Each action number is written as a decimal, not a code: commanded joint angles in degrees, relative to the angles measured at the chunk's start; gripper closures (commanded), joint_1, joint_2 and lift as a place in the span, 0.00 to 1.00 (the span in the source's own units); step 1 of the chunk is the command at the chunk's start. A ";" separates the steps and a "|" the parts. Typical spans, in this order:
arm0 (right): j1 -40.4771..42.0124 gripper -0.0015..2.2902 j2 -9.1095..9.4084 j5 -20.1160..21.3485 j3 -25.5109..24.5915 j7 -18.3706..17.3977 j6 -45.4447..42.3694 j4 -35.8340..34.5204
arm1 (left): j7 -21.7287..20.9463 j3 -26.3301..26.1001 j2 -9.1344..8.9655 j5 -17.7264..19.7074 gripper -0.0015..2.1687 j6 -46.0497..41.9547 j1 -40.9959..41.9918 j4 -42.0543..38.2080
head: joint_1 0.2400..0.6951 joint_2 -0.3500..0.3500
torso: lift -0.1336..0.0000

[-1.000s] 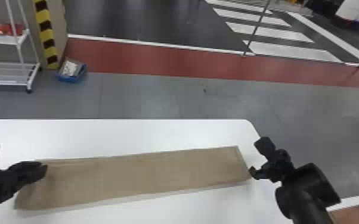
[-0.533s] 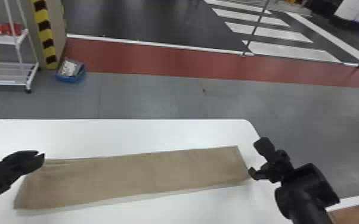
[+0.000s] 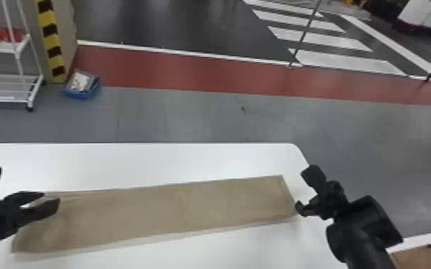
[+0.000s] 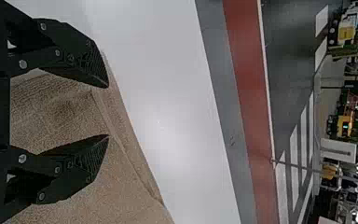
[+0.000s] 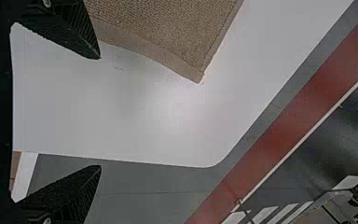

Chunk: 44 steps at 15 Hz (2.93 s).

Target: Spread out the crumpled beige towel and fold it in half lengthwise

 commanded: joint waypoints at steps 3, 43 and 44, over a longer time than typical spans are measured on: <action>-0.34 0.02 0.28 0.00 0.48 -0.12 0.00 0.20 | 1.02 0.06 0.33 -0.67 0.28 -0.15 -2.00 3.48 | 1.00 0.09 | 1.00; -0.25 0.02 -0.08 -0.26 -0.13 0.14 -0.18 1.60 | 6.91 1.56 -0.90 2.93 0.91 -3.84 2.04 -3.38 | 1.00 0.11 | 1.00; -0.25 0.02 -0.08 -0.26 -0.04 0.14 -0.18 1.60 | 7.52 1.38 -0.90 2.76 0.90 -3.84 0.64 -0.83 | 1.00 0.11 | 1.00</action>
